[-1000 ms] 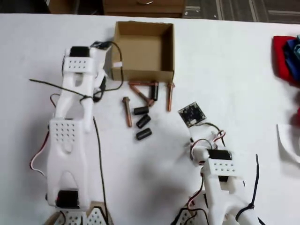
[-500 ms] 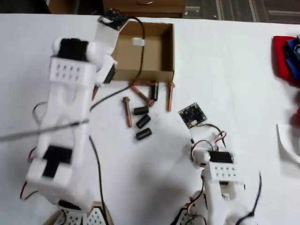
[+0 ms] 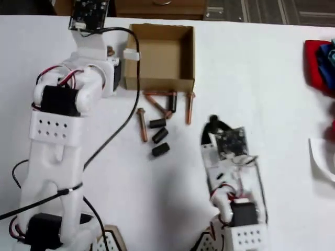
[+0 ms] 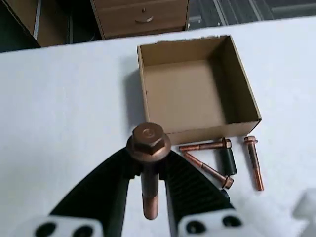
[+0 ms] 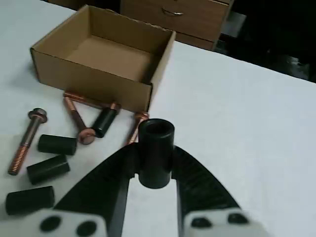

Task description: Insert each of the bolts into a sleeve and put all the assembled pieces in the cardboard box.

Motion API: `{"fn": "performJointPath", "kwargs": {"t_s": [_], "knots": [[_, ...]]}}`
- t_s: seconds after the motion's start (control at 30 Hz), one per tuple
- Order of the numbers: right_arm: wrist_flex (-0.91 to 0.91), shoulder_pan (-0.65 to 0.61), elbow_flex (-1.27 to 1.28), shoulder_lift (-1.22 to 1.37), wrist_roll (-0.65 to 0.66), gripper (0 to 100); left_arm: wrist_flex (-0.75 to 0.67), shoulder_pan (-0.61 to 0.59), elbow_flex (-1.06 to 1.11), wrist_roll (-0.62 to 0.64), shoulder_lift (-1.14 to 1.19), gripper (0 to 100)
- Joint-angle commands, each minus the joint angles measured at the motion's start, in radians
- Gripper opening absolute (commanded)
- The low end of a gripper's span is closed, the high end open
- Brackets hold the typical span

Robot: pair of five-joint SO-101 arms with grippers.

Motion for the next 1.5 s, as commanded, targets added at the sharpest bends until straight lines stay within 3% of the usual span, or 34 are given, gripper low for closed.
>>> {"fn": "performJointPath", "kwargs": {"t_s": [0.0,0.13,0.33,0.47,0.73,0.93,1.17,1.33,1.47], "knots": [[-0.341,-0.111,0.069,0.064,-0.043,2.2,-0.043,0.025,-0.038,0.063,-0.057,3],[-0.386,-0.177,0.064,0.114,-0.058,2.2,-0.017,0.126,-0.111,0.161,-0.054,3],[-0.366,-0.176,0.068,0.139,-0.058,2.2,-0.017,0.364,-0.11,0.164,-0.048,3],[-0.372,-0.176,0.068,0.139,-0.058,2.2,-0.029,0.43,-0.027,0.161,-0.046,3],[-0.44,-0.176,0.066,0.137,-0.064,2.1,-0.261,0.439,0.124,0.161,-0.049,3],[-0.435,-0.176,0.068,0.137,-0.204,2.1,-0.313,0.44,0.13,0.167,-0.055,3],[-0.435,-0.176,0.068,0.143,-0.201,2.1,-0.308,0.489,0.124,0.176,-0.057,3],[-0.435,-0.168,0.068,0.145,-0.201,2.1,-0.293,0.509,0.122,0.324,-0.057,3],[-0.437,-0.122,0.068,0.143,-0.203,2.1,-0.247,0.488,0.125,0.333,-0.057,3]]}}
